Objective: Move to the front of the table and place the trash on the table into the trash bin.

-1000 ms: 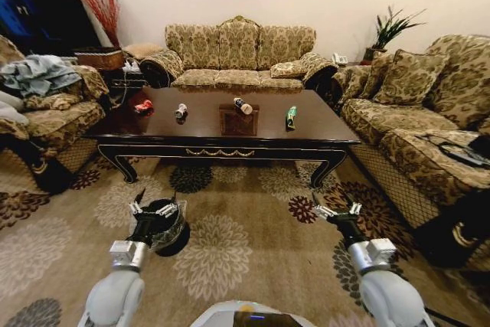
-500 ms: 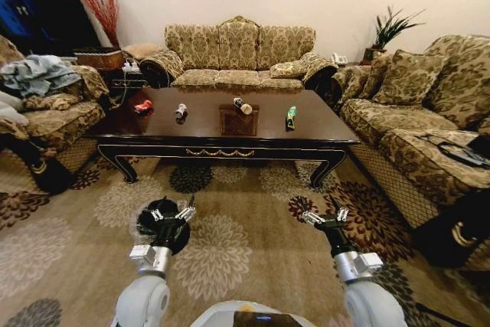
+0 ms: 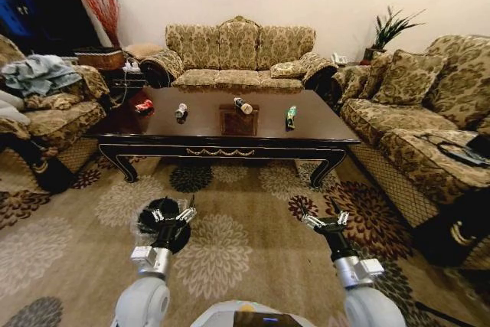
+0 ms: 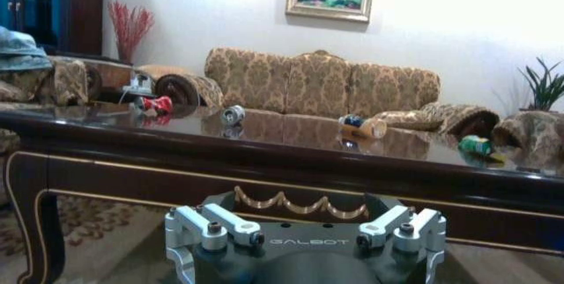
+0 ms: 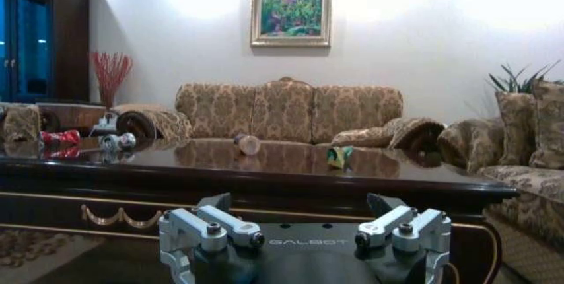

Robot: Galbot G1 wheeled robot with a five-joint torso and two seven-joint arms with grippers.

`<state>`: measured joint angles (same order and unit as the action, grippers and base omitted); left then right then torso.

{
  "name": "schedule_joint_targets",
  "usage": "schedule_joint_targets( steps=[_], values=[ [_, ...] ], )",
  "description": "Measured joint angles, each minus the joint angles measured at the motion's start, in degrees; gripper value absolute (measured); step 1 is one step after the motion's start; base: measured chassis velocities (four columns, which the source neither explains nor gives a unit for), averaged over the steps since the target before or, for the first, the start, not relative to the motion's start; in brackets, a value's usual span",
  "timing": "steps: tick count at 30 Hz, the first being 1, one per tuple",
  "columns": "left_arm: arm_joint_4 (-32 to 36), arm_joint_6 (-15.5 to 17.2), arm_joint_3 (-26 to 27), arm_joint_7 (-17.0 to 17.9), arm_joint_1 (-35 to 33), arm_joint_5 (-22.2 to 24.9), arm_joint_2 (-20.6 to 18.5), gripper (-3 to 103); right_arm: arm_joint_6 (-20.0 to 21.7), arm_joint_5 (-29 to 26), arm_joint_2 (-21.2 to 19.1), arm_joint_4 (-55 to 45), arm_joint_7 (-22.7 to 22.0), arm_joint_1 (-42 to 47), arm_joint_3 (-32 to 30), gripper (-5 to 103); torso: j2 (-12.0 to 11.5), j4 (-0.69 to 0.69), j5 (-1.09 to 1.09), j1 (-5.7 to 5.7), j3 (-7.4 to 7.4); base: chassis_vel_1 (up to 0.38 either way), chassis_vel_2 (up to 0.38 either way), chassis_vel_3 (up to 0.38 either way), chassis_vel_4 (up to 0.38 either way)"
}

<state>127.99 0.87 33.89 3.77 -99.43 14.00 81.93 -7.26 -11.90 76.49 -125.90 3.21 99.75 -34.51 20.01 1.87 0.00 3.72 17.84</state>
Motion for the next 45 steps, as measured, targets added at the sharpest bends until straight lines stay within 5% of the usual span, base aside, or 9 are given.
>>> schedule_joint_targets(
  steps=[7, 10, 19, 24, 28, 31, 45],
  values=[
    [-1.51, 3.2, 0.56, 0.3, -0.43, -0.01, -0.39, 99, -0.3, -0.67, -0.21, 0.13, 1.83, 0.36, -0.58, 100, 0.0, 0.0, 0.0, 0.0, 0.0, 0.0, 0.0, 0.0, 0.0],
    [-3.82, 7.79, 0.32, 1.37, 0.59, -0.17, -0.23, 99, -0.23, -0.49, -0.15, 0.79, 3.49, 0.36, -0.48, 100, 0.0, 0.0, 0.0, 0.0, 0.0, 0.0, 0.0, 0.0, 0.0],
    [-8.38, 10.18, 0.58, 2.08, 2.41, -0.73, -0.76, 99, -0.58, -0.31, -0.19, 1.82, 5.19, 0.5, -0.21, 100, 0.0, 0.0, 0.0, 0.0, 0.0, -0.028, 0.033, 0.027, -0.024],
    [-9.35, 10.89, 1.03, 3.86, 3.15, 3.53, -0.83, 99, -2.19, 0.55, -0.27, 2.6, 5.2, 0.38, 0.04, 100, 0.0, 0.0, 0.0, -0.01, 0.0, -0.117, 0.128, 0.124, -0.125],
    [-10.14, 16.17, 3.46, 12.24, 5.65, 12.48, -1.62, 99, -4.95, 1.26, -0.52, 3.94, 4.38, 0.33, 0.19, 100, -0.01, 0.0, 0.01, 0.02, 0.02, -0.189, 0.179, 0.181, -0.177],
    [-10.52, 17.45, 5.0, 14.02, 6.2, 15.24, -2.52, 99, -6.62, 2.01, -0.58, 4.58, 3.5, 0.25, 0.17, 100, -0.01, 0.0, 0.01, 0.05, 0.03, -0.156, 0.142, 0.149, -0.148],
    [-9.34, 12.49, 2.4, 10.11, 4.15, 9.31, -1.03, 99, -7.97, 3.69, 0.32, 4.96, 1.77, 0.02, 0.09, 100, 0.0, 0.0, 0.0, -0.01, 0.0, -0.003, 0.005, 0.002, -0.008]
  ],
)
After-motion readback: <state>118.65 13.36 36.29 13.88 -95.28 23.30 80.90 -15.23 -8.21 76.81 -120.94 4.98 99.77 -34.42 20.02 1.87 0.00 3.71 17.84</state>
